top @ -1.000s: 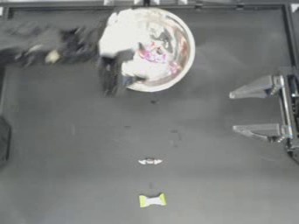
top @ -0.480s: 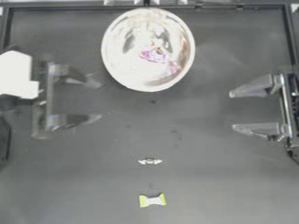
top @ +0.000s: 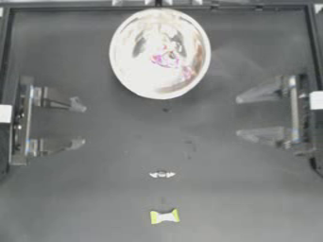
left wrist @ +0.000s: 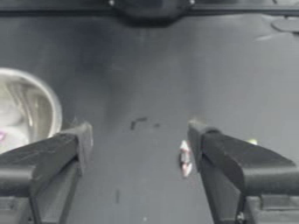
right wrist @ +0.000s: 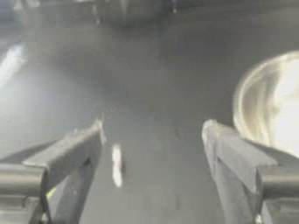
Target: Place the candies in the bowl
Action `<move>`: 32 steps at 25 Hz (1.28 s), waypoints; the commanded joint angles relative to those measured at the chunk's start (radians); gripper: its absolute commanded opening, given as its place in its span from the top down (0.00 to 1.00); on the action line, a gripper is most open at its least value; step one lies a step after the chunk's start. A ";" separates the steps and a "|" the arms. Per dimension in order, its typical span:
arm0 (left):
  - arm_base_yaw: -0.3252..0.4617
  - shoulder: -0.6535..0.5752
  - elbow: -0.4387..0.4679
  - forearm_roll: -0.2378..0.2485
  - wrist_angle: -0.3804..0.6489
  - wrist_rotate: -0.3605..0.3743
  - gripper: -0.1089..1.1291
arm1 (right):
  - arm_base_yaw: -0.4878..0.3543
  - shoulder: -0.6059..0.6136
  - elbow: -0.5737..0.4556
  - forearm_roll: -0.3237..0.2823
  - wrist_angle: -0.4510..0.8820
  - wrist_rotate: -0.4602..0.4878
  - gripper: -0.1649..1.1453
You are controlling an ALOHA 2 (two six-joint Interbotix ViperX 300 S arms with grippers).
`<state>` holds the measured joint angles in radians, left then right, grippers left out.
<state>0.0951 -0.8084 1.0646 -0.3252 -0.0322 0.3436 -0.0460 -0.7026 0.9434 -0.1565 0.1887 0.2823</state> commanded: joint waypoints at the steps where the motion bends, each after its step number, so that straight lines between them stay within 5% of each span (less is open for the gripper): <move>1: 0.002 -0.002 0.005 -0.002 -0.026 0.000 0.13 | 0.037 0.147 -0.167 0.009 0.178 -0.003 0.13; 14: 0.003 -0.020 0.043 -0.015 -0.038 0.000 0.13 | 0.117 0.591 -0.522 0.048 0.465 -0.009 0.13; 32: 0.003 -0.018 0.066 -0.017 -0.052 0.002 0.13 | 0.161 0.871 -0.666 0.054 0.468 -0.023 0.13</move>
<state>0.0966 -0.8268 1.1382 -0.3421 -0.0736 0.3436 0.1135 0.1749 0.3114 -0.1058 0.6596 0.2638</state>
